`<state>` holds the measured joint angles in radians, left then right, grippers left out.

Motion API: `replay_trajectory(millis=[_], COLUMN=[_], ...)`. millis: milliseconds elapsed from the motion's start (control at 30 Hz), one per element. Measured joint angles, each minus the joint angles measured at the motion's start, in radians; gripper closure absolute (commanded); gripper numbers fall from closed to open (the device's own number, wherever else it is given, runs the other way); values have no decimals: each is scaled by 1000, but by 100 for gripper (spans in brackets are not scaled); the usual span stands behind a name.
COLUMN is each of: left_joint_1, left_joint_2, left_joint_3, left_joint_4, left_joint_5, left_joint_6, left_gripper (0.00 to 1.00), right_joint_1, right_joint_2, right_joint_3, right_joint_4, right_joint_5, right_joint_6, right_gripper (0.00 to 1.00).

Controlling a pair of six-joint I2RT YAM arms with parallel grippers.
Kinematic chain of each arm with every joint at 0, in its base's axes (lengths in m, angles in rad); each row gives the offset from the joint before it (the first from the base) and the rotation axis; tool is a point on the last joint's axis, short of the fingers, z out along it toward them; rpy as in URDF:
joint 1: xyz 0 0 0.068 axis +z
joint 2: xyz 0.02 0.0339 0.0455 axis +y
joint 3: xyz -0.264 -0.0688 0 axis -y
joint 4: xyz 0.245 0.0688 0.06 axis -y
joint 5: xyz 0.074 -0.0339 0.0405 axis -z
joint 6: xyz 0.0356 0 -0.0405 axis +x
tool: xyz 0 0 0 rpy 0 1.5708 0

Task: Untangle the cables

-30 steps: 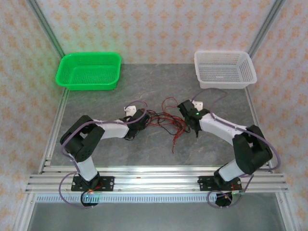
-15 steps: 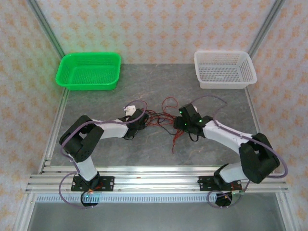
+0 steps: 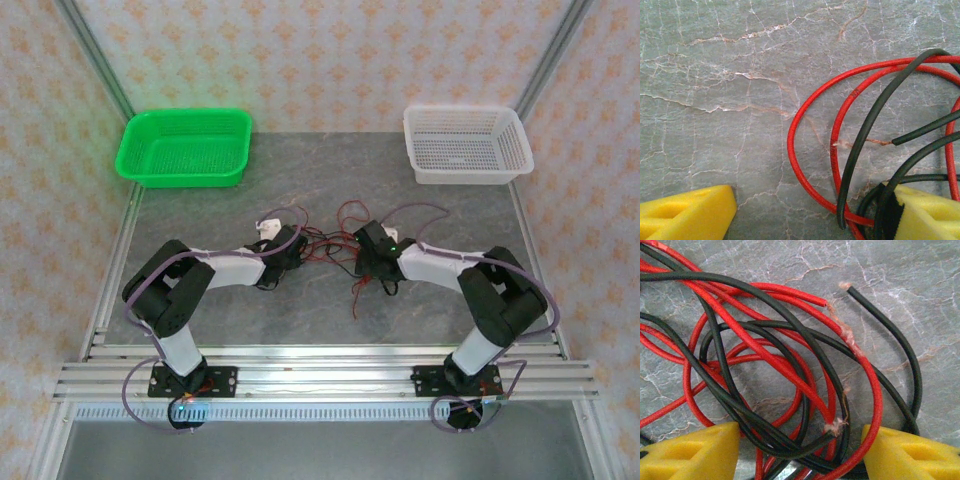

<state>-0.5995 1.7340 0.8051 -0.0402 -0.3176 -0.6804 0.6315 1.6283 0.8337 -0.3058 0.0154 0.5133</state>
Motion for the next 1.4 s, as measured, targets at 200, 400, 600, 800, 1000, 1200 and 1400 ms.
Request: replay_trajectory(millis=[200,400,600,800,1000,1200,1400], left_joint_1=[9,62,91,95,122,148,99], left_joint_2=[0,0,0,0,-20,-124,-250], left_joint_3=[6,12,13,13,13,14,89], left_joint_4=[-10,-21,-22,-23,-68,-140,-183], left_joint_5=[0,6,18,19,11,18,76], left_joint_6=[0,0,5,8,31,99,173], left_gripper=[19,19,20,19,18,11,9], right_joint_1=[13,-43,-180,-248,-286,-306,-305], right_joint_2=[22,6,-63,-71,-80,-152,-259], right_joint_3=[24,10,-39,-31,30,68,66], right_joint_4=[-39,-62,-111,-136,-164,-177,-175], right_joint_5=[46,151,209,236,254,248,110], right_joint_6=[0,-29,-84,-138,-186,-215,-231], right_gripper=[37,38,38,45,53,59,58])
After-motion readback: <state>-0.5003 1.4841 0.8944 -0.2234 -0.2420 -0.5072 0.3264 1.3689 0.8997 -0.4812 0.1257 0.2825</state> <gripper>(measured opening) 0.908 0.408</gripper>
